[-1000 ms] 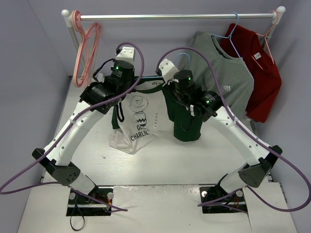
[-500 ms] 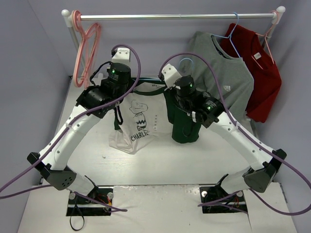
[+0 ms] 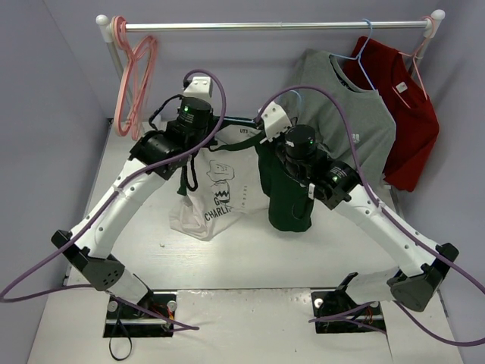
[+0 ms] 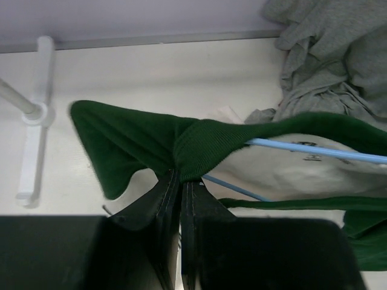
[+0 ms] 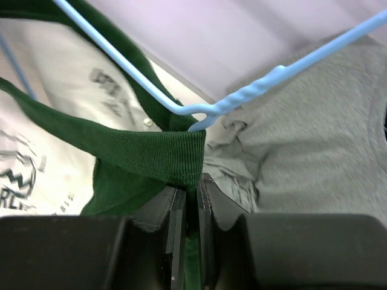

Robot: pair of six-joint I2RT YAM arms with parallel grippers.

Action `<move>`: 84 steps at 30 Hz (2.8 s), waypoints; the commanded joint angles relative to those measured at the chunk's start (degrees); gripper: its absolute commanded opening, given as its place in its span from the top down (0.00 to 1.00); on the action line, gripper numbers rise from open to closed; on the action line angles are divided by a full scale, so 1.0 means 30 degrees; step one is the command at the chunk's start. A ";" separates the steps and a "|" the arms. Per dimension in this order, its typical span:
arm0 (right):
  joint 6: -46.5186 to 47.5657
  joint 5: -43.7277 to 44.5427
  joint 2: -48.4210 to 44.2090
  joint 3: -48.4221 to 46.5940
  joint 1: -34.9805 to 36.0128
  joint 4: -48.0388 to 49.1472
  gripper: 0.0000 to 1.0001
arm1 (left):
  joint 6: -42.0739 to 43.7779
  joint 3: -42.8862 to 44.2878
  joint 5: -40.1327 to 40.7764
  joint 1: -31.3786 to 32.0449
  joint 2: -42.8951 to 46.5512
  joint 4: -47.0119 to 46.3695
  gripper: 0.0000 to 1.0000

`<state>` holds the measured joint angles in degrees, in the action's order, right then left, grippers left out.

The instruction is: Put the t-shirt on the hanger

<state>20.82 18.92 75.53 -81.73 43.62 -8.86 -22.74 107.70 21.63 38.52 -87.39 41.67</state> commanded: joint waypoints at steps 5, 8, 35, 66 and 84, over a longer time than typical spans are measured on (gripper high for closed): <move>0.0088 -0.2290 0.0487 -0.1405 0.0139 0.5705 1.00 | -0.1061 0.4466 -0.2608 0.0138 -0.1188 -0.1175 1.00; 0.1170 -0.3343 0.1278 -0.3249 0.0052 0.5999 1.00 | -0.1120 0.6195 -0.3107 0.0138 -0.1482 -0.1438 1.00; -0.0875 -1.2048 -0.4638 0.8112 -0.2819 1.1393 1.00 | -0.0595 -0.2324 -0.8847 0.0431 0.0860 -0.4632 0.96; -0.1549 -1.7584 -0.3935 0.7909 -0.5602 0.9576 1.00 | 1.3496 0.0279 -2.2148 -0.5370 -0.0805 0.0024 0.37; -0.1520 -2.0133 -0.3644 0.6797 -0.6745 0.8639 1.00 | 1.7542 0.0224 -2.5813 -0.5663 -0.2509 0.2489 0.37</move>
<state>16.49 -38.00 64.29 -56.55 23.94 11.14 26.94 108.27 -52.73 22.04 -95.66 49.65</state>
